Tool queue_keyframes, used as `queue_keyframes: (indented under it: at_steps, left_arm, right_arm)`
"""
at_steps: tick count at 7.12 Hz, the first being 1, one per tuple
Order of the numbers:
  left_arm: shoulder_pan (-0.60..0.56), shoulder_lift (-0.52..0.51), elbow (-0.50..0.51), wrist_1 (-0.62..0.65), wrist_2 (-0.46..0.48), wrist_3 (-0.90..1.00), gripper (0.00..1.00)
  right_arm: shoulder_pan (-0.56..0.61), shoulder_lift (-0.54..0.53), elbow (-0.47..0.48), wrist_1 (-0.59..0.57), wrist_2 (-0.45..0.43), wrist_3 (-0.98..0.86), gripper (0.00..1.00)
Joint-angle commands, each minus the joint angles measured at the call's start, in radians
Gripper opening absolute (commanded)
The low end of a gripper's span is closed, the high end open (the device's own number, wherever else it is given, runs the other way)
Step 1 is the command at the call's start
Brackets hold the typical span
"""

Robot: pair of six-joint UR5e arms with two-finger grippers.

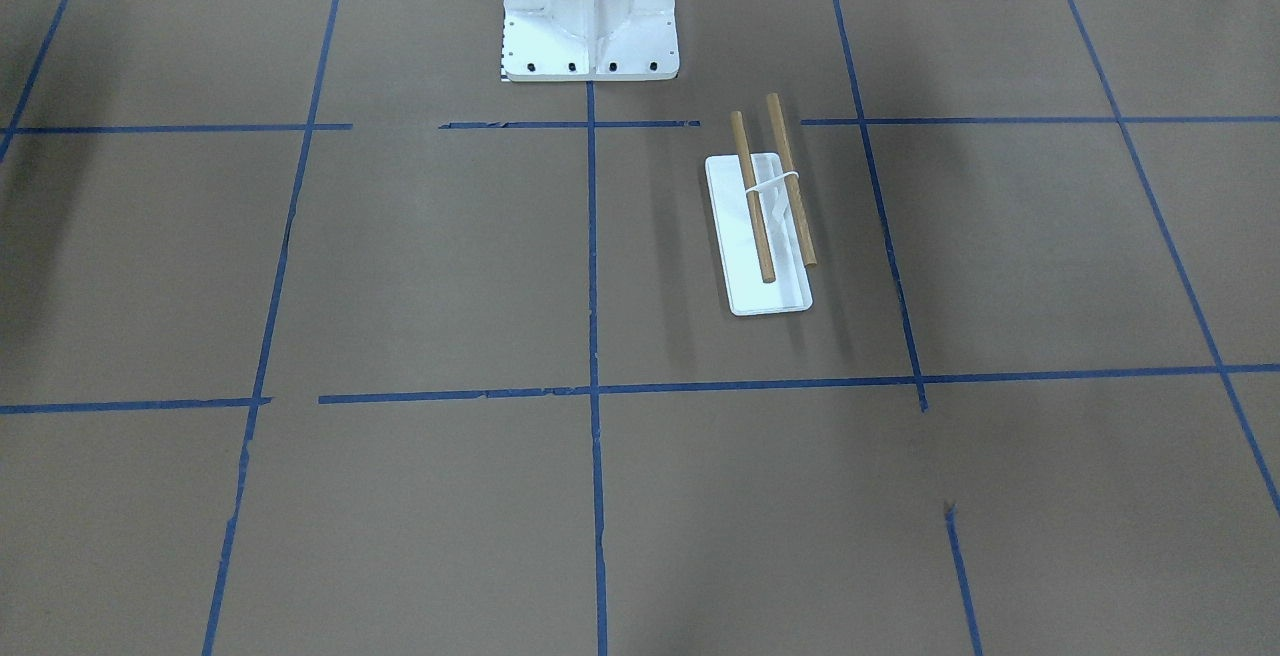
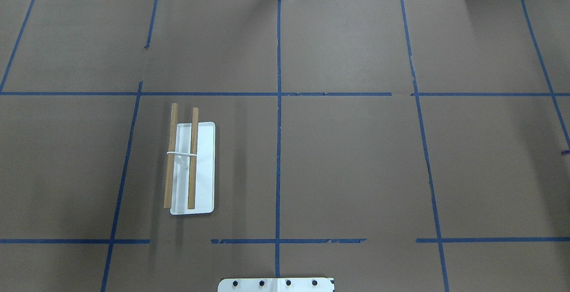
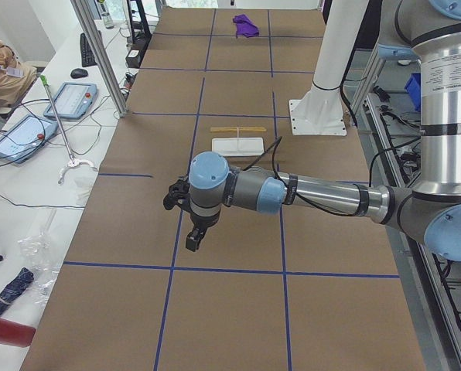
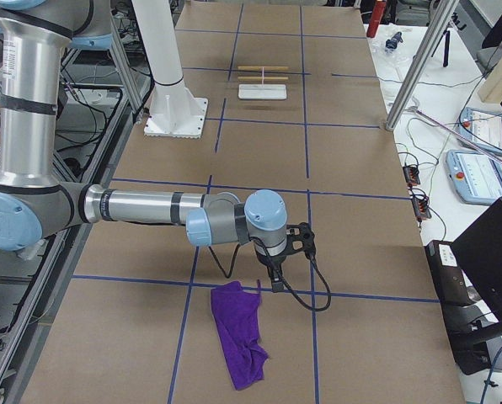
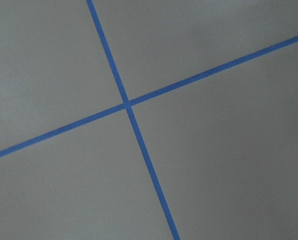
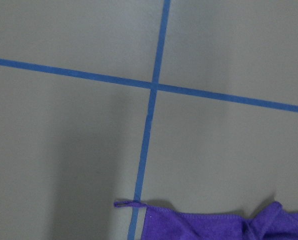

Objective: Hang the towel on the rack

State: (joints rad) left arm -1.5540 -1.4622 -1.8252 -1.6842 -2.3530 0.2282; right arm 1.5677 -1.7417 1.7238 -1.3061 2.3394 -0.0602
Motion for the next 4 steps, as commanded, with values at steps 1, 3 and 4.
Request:
queue_keyframes:
  at_steps: [1,3,4]
  left_arm:
    - [-0.001,-0.018,0.004,-0.146,0.004,-0.027,1.0]
    - [0.0,-0.065,0.062,-0.285,0.0,-0.068,1.0]
    - [-0.001,-0.064,0.061,-0.32,-0.003,-0.087,1.0]
  right_arm:
    - [-0.023,-0.065,-0.047,0.243,0.006,-0.033,0.95]
    - [-0.023,-0.064,-0.241,0.287,-0.006,-0.322,0.98]
    - [-0.023,-0.05,-0.315,0.294,-0.008,-0.358,0.97]
